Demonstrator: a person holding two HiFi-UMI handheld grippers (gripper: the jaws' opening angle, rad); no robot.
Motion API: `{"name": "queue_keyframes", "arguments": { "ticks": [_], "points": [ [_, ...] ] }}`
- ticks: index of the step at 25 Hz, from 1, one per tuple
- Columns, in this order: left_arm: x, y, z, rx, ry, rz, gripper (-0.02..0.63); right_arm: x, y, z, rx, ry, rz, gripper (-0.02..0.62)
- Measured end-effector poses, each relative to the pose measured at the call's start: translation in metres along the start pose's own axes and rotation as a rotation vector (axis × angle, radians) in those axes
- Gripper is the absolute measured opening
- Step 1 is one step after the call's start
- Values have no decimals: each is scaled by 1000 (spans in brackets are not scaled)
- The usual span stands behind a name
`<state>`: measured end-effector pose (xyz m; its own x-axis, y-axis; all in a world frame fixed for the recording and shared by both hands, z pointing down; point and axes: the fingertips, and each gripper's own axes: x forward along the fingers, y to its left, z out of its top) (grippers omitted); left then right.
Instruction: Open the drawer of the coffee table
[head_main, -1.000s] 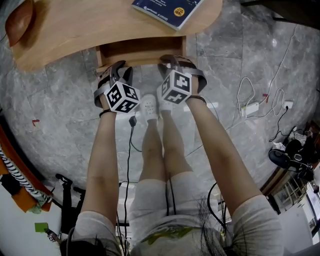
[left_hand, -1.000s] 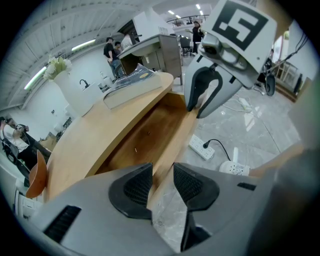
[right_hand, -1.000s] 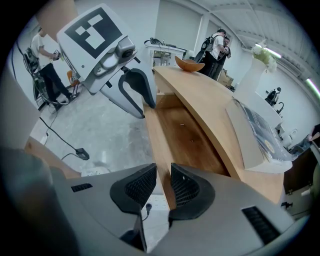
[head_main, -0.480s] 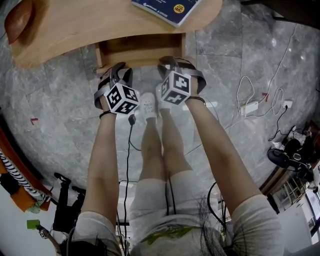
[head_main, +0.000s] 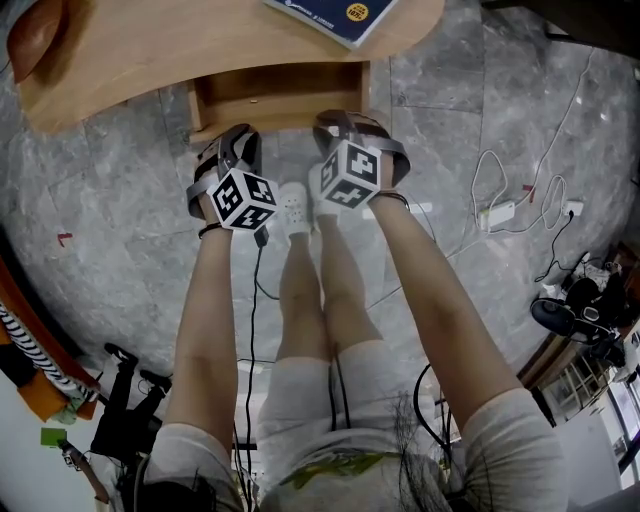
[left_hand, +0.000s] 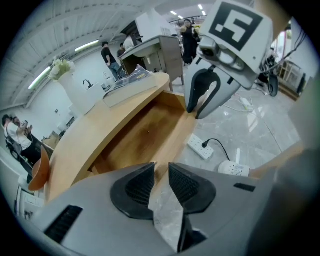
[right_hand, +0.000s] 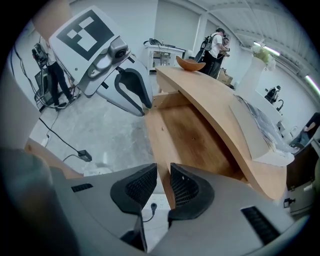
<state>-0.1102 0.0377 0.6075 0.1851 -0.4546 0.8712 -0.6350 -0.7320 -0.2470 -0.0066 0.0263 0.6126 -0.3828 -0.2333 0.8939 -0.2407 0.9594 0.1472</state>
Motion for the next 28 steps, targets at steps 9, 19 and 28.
{"name": "queue_keyframes", "arguments": {
  "ticks": [9, 19, 28],
  "points": [
    [2, 3, 1, 79, 6, -51, 112, -1, 0, 2, -13, -5, -7, 87],
    [17, -8, -21, 83, 106, -134, 175, -1, 18, -3, -32, -6, 12, 84],
    [14, -17, -17, 25, 92, -131, 163, -3, 21, -6, -10, 0, 15, 84]
  ]
}}
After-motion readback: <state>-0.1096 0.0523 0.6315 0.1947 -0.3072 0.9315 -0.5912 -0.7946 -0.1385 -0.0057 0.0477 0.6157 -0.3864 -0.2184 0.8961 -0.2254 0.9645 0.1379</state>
